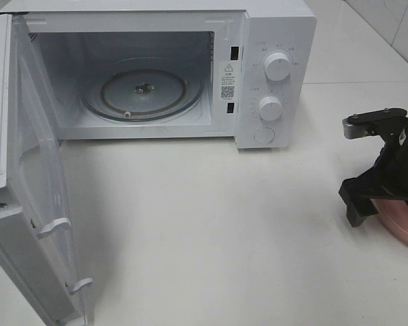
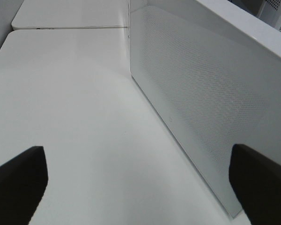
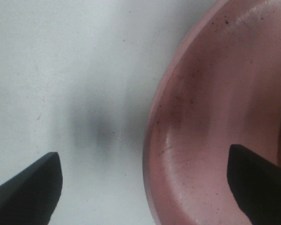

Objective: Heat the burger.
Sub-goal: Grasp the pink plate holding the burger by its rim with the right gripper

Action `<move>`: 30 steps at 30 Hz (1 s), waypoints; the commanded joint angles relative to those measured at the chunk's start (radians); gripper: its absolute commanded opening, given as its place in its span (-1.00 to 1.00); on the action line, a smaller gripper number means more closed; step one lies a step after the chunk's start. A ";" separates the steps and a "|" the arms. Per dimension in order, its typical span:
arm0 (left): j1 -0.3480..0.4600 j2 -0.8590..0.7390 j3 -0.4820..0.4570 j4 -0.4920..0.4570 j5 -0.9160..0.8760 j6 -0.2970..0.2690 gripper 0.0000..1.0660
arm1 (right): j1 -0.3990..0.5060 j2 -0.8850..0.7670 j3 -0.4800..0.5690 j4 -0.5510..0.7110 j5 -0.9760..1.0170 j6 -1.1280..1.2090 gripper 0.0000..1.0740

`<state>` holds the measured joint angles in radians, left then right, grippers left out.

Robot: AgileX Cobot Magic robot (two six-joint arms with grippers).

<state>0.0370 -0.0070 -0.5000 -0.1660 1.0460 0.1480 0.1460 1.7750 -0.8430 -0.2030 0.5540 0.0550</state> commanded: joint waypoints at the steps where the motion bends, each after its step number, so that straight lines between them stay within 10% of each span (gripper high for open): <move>1: -0.006 -0.019 0.003 -0.007 -0.008 -0.002 0.87 | -0.009 0.033 0.001 0.001 -0.015 -0.012 0.69; 15: -0.006 -0.019 0.003 -0.007 -0.008 -0.002 0.87 | -0.009 0.092 0.001 -0.005 -0.056 -0.012 0.52; 30: -0.006 -0.019 0.003 -0.007 -0.008 -0.002 0.87 | -0.009 0.092 0.002 -0.035 -0.049 0.000 -1.00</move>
<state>0.0370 -0.0070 -0.5000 -0.1660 1.0460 0.1480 0.1380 1.8580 -0.8500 -0.2490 0.5060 0.0500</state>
